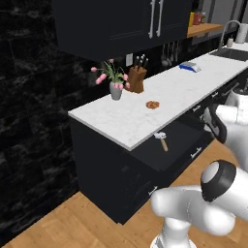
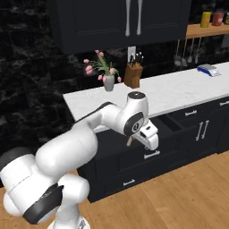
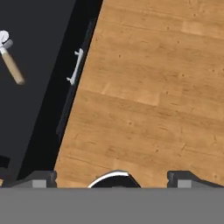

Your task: Pick the pizza cutter from the drawer and place it on the counter.

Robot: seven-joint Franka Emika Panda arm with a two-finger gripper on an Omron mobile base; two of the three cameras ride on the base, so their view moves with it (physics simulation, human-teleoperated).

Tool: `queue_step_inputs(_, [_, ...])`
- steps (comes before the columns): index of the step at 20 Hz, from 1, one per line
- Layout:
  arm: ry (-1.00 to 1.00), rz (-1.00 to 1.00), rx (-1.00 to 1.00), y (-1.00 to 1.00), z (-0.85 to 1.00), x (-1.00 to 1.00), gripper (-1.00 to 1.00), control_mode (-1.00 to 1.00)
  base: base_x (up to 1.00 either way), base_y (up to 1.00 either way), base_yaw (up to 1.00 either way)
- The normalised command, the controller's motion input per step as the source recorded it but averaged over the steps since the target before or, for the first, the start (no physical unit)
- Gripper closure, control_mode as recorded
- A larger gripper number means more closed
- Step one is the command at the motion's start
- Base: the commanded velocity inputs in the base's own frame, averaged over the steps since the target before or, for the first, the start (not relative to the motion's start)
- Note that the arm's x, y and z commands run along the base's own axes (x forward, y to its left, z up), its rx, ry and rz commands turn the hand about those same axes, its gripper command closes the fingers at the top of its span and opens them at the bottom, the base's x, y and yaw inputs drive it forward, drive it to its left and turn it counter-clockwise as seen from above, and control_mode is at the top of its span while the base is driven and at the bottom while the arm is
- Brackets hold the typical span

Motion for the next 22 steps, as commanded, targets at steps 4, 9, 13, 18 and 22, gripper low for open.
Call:
queue_step_inputs(4, [0.13,-0.05,0.02,0.0,-0.34,0.82,-1.0,-1.0,0.0,0.0,0.0])
queue_step_inputs(9, [0.09,0.0,0.16,-0.02,-0.44,0.51,-1.0,-1.0,0.0,0.0,0.0])
queue_step_inputs(13, [0.0,0.0,0.23,-0.03,-0.24,0.28,-1.0,-1.0,0.0,0.0,0.0])
queue_step_inputs(18, [0.0,0.0,0.08,0.07,-0.11,0.43,-1.0,-1.0,0.0,0.0,0.0])
queue_step_inputs(22, [0.1,0.0,0.0,0.08,-0.6,0.3,-1.0,-1.0,0.0,0.0,0.0])
